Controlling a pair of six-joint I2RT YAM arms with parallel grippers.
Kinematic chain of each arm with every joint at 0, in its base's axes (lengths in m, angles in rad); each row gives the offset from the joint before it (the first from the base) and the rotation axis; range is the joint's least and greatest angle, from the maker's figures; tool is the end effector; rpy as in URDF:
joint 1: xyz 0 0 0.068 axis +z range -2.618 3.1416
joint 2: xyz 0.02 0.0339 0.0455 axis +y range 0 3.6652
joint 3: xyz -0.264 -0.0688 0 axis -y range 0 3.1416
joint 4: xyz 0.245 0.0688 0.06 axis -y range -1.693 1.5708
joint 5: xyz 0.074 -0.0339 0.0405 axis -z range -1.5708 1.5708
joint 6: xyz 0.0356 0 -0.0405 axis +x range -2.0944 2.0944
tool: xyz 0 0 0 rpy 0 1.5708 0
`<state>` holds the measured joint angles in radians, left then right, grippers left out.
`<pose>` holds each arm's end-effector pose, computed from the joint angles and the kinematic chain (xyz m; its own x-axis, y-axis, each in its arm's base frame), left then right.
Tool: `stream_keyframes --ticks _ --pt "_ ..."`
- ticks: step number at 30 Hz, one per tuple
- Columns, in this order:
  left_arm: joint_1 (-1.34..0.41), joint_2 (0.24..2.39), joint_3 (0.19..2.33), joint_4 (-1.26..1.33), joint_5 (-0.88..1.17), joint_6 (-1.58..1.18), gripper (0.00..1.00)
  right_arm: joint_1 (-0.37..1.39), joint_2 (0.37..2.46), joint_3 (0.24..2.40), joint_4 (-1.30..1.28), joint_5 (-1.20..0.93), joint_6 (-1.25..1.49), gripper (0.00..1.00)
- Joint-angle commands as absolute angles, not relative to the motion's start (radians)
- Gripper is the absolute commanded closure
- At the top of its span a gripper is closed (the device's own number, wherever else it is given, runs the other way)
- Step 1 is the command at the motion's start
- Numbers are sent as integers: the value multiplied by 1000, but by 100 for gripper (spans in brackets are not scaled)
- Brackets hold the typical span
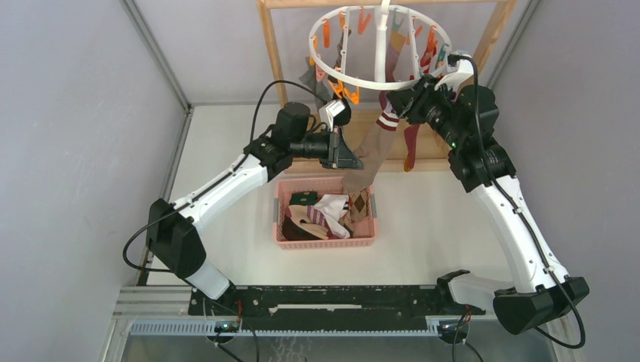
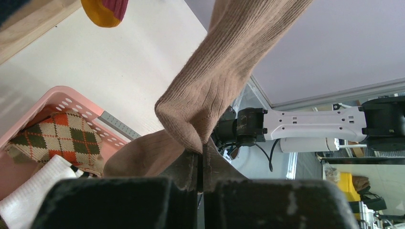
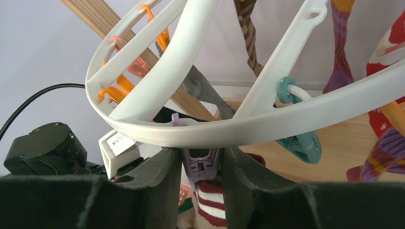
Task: Remove the socks clipped to the hanger
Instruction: Remove the sock from the hanger.
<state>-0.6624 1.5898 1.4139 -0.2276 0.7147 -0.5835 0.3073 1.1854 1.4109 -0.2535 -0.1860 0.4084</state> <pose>0.2770 -0.2457 0.3540 -0.7762 0.0776 -0.6257 0.6137 0.3207 -0.7215 0.2411 0.0834 0.4683 -0.2125 0.3420 -0.9153 -0.4239 0.8117 0.4017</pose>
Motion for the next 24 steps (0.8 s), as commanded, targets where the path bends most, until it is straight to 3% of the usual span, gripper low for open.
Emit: stream_keyframes --ticks 1,5,7,10,15,16,18,19,20,21,24 --pt "-660 1552 1443 -209 742 -572 100 300 1189 1427 -189 -179 411 62" --pt "-659 1551 1439 -209 741 -572 100 300 1186 1429 -192 -179 409 66" --pt "-658 1551 1440 -209 741 -572 100 299 1183 1430 -196 -177 409 83" --pt "-659 1551 1440 -210 740 -572 100 298 1181 1430 -201 -175 409 98" --pt "-659 1548 1440 -209 739 -572 100 298 1181 1430 -206 -174 409 100" --pt "-659 1548 1440 -209 740 -572 100 298 1181 1430 -206 -175 410 98" --pt "-659 1548 1440 -209 739 -572 100 298 1182 1430 -206 -171 416 77" --pt "-659 1549 1440 -209 740 -572 100 300 1181 1430 -207 -168 417 71" --pt "-659 1548 1441 -209 740 -572 100 299 1181 1430 -207 -165 419 52" --pt "-659 1548 1441 -209 739 -572 100 300 1181 1430 -206 -163 419 44" --pt "-660 1547 1443 -209 741 -572 100 300 1180 1431 -205 -161 419 41"
